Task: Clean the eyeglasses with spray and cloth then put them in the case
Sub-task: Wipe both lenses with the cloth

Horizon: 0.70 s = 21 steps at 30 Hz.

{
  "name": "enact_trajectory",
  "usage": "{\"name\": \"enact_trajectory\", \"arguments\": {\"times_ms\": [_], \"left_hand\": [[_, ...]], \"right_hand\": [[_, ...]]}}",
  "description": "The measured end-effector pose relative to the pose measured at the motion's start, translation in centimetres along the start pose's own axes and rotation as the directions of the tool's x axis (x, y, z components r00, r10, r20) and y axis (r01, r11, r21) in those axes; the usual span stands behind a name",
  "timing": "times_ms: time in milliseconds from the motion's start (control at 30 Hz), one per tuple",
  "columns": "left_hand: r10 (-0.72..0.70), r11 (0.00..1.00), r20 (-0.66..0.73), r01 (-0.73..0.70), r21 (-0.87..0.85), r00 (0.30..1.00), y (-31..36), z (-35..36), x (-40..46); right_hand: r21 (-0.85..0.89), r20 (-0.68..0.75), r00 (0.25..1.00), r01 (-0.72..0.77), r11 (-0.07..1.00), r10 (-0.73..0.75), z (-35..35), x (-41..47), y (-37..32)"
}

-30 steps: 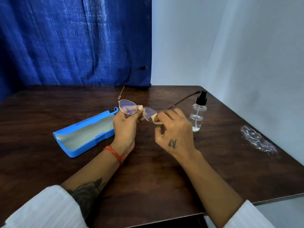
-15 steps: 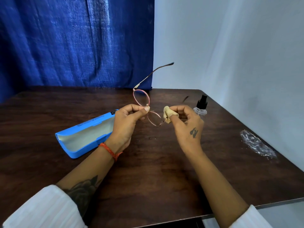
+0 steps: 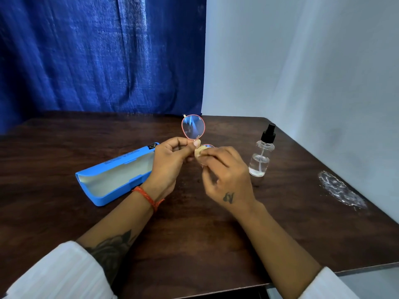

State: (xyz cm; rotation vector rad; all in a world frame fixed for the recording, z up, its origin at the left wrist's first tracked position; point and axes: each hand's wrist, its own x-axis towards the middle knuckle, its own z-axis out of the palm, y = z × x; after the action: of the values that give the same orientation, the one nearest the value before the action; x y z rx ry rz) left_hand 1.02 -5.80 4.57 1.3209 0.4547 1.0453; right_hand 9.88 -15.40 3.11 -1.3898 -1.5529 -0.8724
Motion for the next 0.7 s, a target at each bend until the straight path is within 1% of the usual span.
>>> {"name": "enact_trajectory", "arguments": {"times_ms": [67, 133, 267, 367, 500, 700], "left_hand": [[-0.013, 1.0, -0.006, 0.013, -0.014, 1.0, -0.04, -0.13, 0.03], [-0.027, 1.0, -0.006, 0.027, -0.006, 1.0, -0.08, -0.19, 0.04], [-0.025, 1.0, -0.01, 0.025, 0.014, 1.0, 0.07, -0.16, 0.15], [-0.022, 1.0, -0.003, 0.022, 0.019, 1.0, 0.04, -0.17, 0.09], [-0.03, 0.999, 0.02, 0.029, 0.021, 0.999, -0.17, -0.08, -0.12], [-0.028, 1.0, 0.013, 0.028, 0.005, 1.0, -0.4, -0.02, -0.05]], "right_hand": [[0.013, 0.055, 0.998, 0.026, 1.0, -0.026, 0.05, -0.28, 0.28], [0.004, 0.065, 0.998, 0.02, 1.0, -0.02, -0.15, -0.35, 0.47], [-0.032, -0.007, 0.998, -0.07, 0.997, 0.07, -0.45, -0.08, 0.98], [-0.061, -0.045, 0.994, -0.103, 0.993, 0.1, -0.44, 0.07, 1.01], [-0.056, -0.006, 0.999, -0.033, 0.998, 0.032, -0.14, 0.02, 0.75], [0.011, 0.085, 0.996, 0.034, 0.999, -0.034, -0.22, -0.2, 0.87]]}}
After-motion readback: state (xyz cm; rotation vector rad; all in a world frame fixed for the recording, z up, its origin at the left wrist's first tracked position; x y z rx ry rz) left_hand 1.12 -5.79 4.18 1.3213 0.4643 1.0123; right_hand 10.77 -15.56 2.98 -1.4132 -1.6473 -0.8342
